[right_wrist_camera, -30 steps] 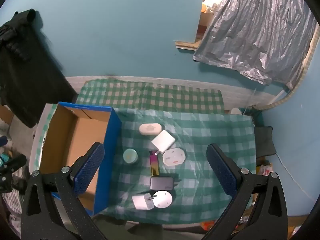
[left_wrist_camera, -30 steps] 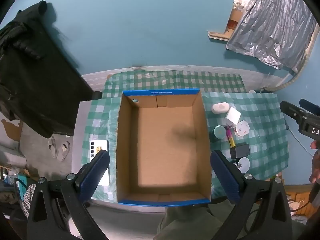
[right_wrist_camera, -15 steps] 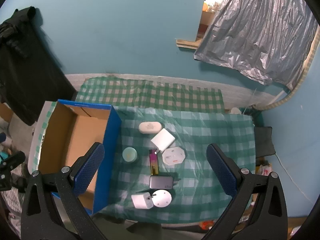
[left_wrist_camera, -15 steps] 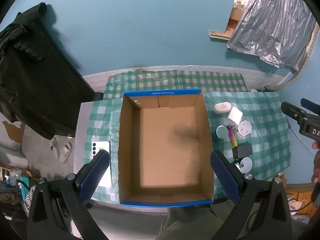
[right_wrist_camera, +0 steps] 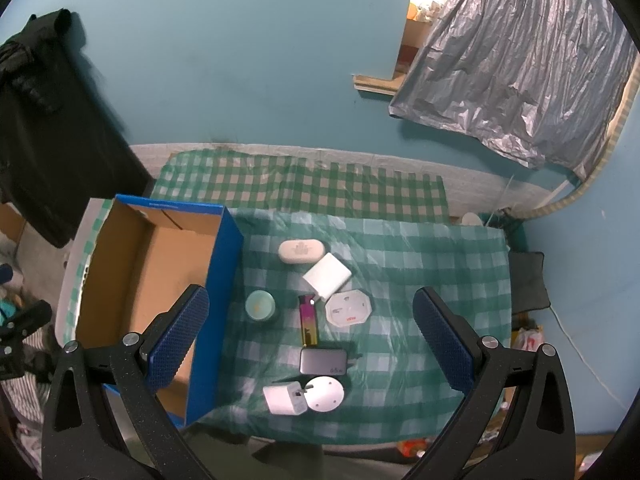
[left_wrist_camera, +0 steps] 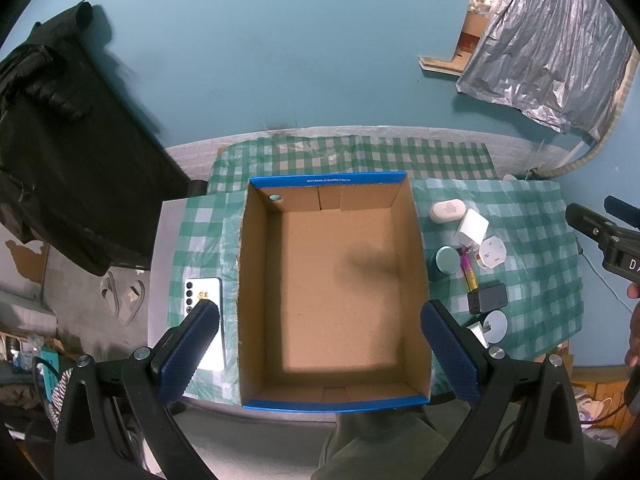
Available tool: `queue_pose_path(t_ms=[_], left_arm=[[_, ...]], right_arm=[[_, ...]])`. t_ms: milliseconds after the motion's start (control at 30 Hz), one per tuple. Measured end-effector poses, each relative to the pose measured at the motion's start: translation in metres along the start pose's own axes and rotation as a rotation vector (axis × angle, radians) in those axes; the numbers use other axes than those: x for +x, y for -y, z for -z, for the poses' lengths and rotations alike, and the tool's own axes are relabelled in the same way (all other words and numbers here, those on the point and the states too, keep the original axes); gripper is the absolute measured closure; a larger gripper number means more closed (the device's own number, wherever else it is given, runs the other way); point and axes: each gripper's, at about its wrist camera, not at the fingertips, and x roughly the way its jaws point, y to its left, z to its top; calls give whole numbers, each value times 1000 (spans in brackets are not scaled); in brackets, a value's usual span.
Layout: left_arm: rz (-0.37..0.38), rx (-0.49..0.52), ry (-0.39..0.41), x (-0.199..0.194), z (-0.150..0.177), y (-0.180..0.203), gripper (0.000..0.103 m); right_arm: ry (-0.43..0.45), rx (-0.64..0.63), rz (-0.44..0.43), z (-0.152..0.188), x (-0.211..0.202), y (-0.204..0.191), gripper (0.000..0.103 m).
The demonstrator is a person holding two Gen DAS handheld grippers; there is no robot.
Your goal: Organize rigid objects
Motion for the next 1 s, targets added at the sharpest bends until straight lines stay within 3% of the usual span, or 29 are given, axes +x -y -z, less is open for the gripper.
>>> queue_pose_path(t_ms=[1000], left_arm=[[-7, 19, -11, 4, -2, 1, 1]], right_arm=[[-12, 1, 1, -2, 2, -3, 1]])
